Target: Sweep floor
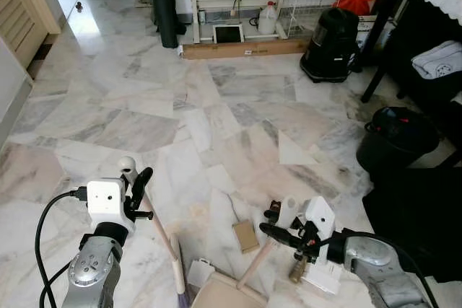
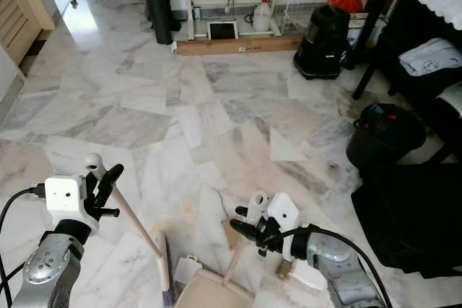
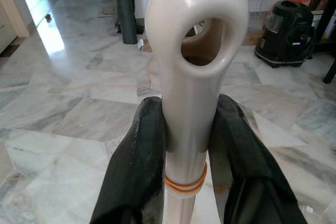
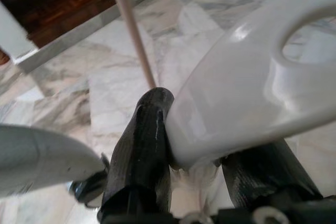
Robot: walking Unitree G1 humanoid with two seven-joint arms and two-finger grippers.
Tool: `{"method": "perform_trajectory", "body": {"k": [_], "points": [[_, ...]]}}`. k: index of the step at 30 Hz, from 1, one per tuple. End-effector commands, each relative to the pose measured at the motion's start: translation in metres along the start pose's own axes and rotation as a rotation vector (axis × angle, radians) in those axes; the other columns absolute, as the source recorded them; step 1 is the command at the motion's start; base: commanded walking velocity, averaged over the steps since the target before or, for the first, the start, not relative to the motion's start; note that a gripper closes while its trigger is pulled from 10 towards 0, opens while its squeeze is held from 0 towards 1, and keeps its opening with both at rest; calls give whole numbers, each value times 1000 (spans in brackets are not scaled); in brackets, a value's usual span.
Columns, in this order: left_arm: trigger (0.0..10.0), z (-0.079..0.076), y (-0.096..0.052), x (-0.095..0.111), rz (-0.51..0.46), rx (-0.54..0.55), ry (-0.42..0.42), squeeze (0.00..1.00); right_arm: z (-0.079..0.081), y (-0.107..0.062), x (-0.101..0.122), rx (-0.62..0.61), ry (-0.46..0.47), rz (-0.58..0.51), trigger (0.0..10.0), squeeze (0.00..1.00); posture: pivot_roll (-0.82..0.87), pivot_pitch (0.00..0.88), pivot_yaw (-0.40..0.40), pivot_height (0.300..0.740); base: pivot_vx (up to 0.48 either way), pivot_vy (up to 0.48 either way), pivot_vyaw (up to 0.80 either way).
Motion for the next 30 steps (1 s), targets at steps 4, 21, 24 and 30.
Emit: {"method": "perform_trajectory", "body": {"k": [4, 21, 24, 30], "points": [[10000, -2, 3, 5, -18, -15, -8, 0, 25, 1, -14, 153, 49, 48, 10000, 0, 1, 120, -7, 740, 0, 0, 0], [10000, -1, 3, 5, -16, -14, -5, 0, 17, -2, -12, 127, 32, 43, 10000, 0, 3, 117, -6, 740, 0, 0, 0], [10000, -1, 3, 5, -17, -13, -3, 0, -8, 2, -3, -59, -23, -4, 10000, 0, 3, 117, -6, 740, 0, 0, 0], [10000, 0, 4, 7, -23, -9, 2, 0, -60, -3, 18, -463, -40, -95, 10000, 0, 1, 118, -3, 740, 0, 0, 0]]}}
Point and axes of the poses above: a point about 5 cm out from each wrist's last joint towards the gripper, its own y axis pointing out of the wrist towards the gripper, its own x axis along the axis of the wrist's last joint, z = x × y, the point moved 4 cm from there along y, pointing out of the wrist towards the gripper, and after that the axes turned 1 degree about -y, right-handed, at the moved point
